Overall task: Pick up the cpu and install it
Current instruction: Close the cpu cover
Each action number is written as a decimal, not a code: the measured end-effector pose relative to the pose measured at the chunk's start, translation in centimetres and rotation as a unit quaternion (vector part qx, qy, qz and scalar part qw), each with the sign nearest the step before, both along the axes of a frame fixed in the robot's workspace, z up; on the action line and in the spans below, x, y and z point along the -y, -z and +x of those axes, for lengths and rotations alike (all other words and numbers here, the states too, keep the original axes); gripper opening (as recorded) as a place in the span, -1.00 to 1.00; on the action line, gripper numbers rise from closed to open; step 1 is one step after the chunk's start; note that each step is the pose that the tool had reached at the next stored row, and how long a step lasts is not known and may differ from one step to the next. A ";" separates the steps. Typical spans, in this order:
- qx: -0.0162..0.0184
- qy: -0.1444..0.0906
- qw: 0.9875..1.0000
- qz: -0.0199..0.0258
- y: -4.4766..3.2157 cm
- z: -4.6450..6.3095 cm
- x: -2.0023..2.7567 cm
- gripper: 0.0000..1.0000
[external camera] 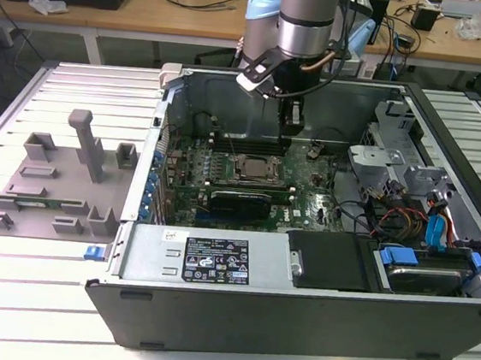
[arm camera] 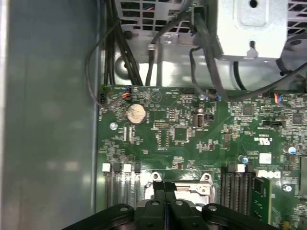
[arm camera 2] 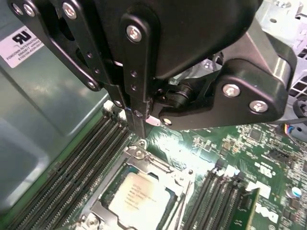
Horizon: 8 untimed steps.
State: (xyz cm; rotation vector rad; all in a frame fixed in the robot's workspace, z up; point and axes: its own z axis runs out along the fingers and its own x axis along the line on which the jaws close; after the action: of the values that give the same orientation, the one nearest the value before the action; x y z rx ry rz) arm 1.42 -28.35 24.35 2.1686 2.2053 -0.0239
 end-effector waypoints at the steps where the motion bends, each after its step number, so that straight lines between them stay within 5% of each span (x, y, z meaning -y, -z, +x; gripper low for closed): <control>1: 0.000 0.000 1.000 0.000 0.00 -0.1 0.27 -0.79; 5: 0.000 0.000 1.000 0.000 0.05 -1.3 1.69 -0.79; 8: 0.000 0.000 1.000 0.000 0.38 -1.9 2.17 -0.79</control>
State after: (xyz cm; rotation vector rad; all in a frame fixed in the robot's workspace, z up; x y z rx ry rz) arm -0.50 -30.52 23.97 2.1680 2.2050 -0.0228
